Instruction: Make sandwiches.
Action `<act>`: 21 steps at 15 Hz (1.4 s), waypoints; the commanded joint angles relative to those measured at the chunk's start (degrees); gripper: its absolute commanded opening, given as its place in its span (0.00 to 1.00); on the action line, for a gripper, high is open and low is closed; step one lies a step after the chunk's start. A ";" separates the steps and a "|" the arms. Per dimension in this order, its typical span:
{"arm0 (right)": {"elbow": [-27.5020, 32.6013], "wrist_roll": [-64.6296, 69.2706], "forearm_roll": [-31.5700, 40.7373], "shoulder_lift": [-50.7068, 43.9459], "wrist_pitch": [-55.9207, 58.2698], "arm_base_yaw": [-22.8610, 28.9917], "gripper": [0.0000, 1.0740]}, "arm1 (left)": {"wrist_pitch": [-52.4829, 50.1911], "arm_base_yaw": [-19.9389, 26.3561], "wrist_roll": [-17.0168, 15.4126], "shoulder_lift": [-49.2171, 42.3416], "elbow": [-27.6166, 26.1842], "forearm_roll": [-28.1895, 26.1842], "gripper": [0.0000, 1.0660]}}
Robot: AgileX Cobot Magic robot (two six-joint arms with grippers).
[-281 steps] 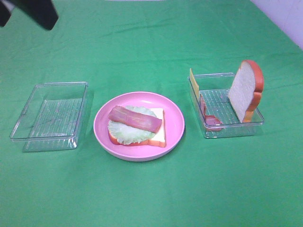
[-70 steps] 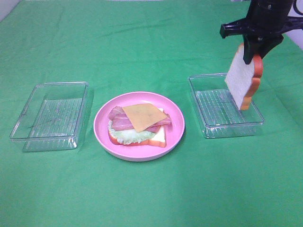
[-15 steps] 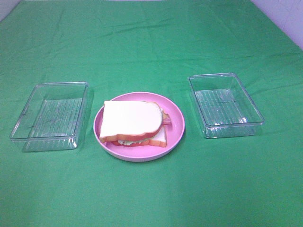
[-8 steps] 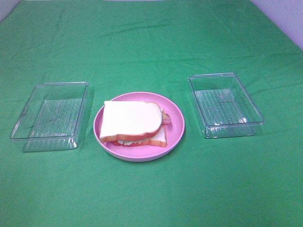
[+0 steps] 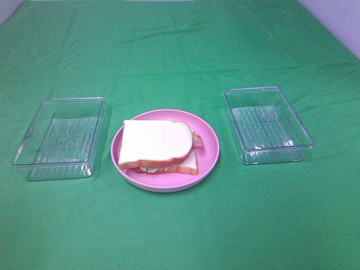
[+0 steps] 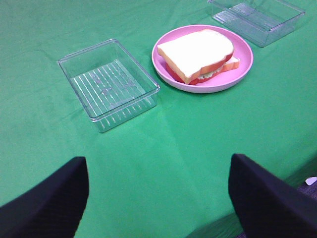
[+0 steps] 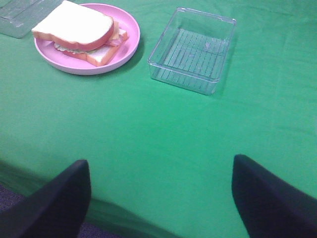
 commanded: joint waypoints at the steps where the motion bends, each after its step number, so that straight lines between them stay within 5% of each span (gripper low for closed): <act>1: 0.52 -2.12 -0.57 -0.17 -1.83 -0.29 0.70 | -0.57 -0.46 0.52 -1.09 0.11 -0.34 0.70; 16: 2.18 -2.23 1.66 0.80 -5.44 -1.32 0.70 | -0.57 0.52 0.52 -1.09 0.11 0.00 0.70; 19: 2.18 -2.23 1.78 0.80 -5.44 -8.54 0.70 | -0.57 11.12 0.52 -1.09 0.11 0.00 0.70; 20: 2.18 -2.23 1.78 0.80 -5.44 -14.50 0.70 | -0.57 20.00 0.52 -1.09 0.11 0.00 0.70; 21: 2.18 -2.23 1.78 0.57 -5.44 -16.44 0.70 | -0.57 23.72 0.52 -1.09 0.11 0.00 0.70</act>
